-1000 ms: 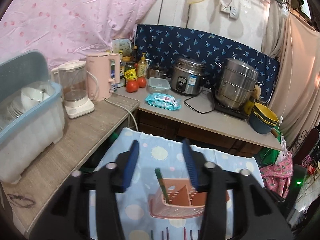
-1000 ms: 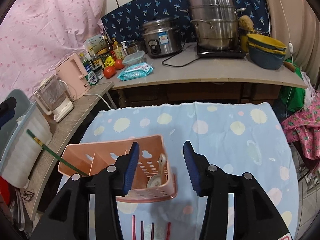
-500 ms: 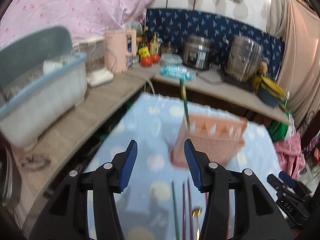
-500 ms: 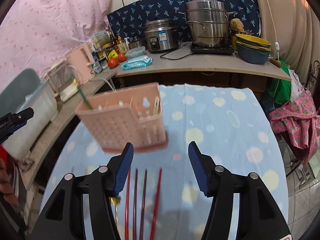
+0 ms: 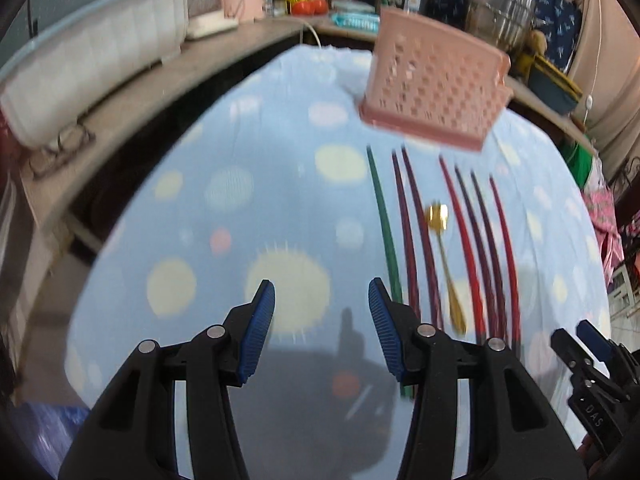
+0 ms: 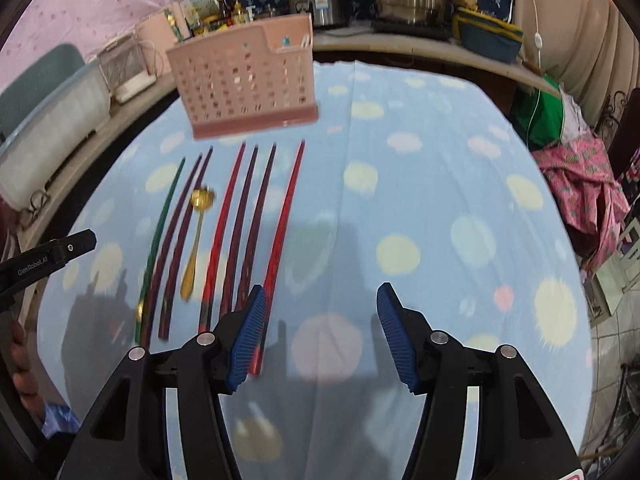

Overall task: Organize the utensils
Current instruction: 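Return both open tools to the remaining chopsticks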

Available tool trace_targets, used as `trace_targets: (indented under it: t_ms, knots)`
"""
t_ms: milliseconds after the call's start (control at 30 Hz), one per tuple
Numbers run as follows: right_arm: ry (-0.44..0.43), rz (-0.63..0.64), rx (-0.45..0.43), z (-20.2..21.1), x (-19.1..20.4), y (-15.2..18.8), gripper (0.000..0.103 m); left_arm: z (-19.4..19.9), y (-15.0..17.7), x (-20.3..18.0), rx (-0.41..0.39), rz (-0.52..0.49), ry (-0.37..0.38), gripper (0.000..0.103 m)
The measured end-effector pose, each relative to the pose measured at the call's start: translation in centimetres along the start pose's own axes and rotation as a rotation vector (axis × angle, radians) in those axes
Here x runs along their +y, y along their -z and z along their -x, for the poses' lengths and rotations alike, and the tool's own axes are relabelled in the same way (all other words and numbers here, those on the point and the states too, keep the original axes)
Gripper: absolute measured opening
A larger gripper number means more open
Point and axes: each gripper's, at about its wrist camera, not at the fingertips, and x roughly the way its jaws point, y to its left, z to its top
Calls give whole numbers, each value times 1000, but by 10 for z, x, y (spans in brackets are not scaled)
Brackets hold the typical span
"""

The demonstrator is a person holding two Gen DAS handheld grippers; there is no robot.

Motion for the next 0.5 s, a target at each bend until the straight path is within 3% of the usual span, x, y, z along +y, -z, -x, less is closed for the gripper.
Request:
trace_targets:
  t_ms: [167,333,500]
  knots:
    - [-14,19,22,-9,10,17,49,0,27,-5,8,-24,-11,46]
    - [-20,42,34,-16,21,22,36,1,33,-5,14,-24,10,46]
    - [-34,46,43,-19,24,21,31,1,35,-6,22,-20,22,46]
